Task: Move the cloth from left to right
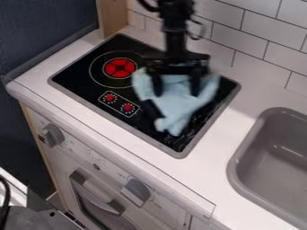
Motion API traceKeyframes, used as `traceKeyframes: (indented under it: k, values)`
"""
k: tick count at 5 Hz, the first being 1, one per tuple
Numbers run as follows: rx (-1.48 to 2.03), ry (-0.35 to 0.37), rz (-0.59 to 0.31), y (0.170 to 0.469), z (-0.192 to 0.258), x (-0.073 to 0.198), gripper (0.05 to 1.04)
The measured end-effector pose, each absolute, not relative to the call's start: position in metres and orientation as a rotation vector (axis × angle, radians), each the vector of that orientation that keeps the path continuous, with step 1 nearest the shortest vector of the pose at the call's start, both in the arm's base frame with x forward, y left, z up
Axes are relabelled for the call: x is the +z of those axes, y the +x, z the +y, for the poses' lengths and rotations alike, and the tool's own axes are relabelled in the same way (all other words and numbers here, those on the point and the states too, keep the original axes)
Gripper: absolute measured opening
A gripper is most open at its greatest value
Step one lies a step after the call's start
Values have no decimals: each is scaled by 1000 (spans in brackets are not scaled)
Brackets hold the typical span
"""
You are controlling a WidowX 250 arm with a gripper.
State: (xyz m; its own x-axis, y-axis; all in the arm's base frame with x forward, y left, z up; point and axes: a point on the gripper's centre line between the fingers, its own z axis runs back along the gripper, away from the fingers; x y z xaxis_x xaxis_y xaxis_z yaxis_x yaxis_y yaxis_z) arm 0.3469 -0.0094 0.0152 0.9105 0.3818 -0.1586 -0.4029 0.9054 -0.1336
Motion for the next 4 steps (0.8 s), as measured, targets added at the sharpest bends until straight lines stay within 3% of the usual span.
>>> traceKeyframes:
  k: [1,2,4]
  values:
    - [377,-137,216,348,-48,16,1001]
    - [381,-88,200,337,-57,28,1001]
    - [383,-29,28,344,-41,80,1001]
